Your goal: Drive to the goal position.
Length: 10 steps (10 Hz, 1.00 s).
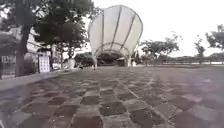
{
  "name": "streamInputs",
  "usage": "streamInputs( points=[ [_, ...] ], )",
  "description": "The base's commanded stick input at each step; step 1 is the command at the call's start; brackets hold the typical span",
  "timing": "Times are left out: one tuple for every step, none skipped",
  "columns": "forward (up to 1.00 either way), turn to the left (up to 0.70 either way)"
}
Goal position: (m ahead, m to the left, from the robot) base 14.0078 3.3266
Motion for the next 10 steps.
streamInputs(
  points=[
    [1.00, 0.00],
    [1.00, 0.00],
    [1.00, 0.00],
    [1.00, 0.00],
    [1.00, 0.00],
    [1.00, 0.00],
    [1.00, 0.00],
    [1.00, 0.00],
    [1.00, 0.00],
    [1.00, 0.00]
  ],
)
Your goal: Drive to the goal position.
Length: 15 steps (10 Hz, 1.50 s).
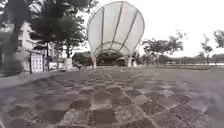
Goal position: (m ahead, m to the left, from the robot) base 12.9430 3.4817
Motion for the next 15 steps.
streamInputs(
  points=[
    [1.00, 0.00],
    [1.00, 0.00],
    [1.00, 0.00],
    [1.00, 0.00],
    [1.00, 0.00],
    [1.00, 0.00],
    [1.00, 0.00],
    [1.00, 0.00],
    [1.00, 0.00],
    [1.00, 0.00],
    [1.00, 0.00],
    [1.00, 0.00],
    [1.00, 0.00],
    [1.00, 0.00],
    [1.00, 0.00]
  ],
)
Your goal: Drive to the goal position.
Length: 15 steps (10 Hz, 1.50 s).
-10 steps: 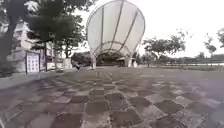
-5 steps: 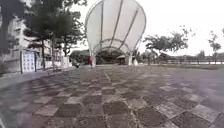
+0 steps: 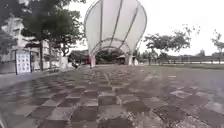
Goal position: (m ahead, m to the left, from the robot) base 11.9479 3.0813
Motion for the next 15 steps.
streamInputs(
  points=[
    [1.00, 0.00],
    [1.00, 0.00],
    [1.00, 0.00],
    [1.00, 0.00],
    [1.00, 0.00],
    [1.00, 0.00],
    [1.00, 0.00],
    [1.00, 0.00],
    [1.00, 0.00],
    [1.00, 0.00],
    [1.00, 0.00],
    [1.00, 0.00],
    [1.00, 0.00],
    [1.00, 0.00],
    [1.00, 0.00]
  ],
)
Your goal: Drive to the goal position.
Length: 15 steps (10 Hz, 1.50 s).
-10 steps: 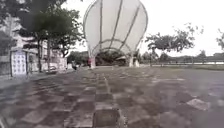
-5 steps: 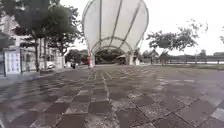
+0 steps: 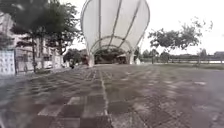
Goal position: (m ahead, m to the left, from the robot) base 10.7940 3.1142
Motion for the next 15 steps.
streamInputs(
  points=[
    [1.00, 0.00],
    [1.00, 0.00],
    [1.00, 0.00],
    [1.00, 0.00],
    [1.00, 0.00],
    [1.00, 0.00],
    [1.00, 0.00],
    [1.00, 0.00],
    [1.00, 0.32],
    [1.00, 0.40],
    [1.00, 0.40],
    [1.00, 0.32],
    [1.00, 0.16],
    [1.00, 0.00],
    [1.00, 0.00]
  ],
)
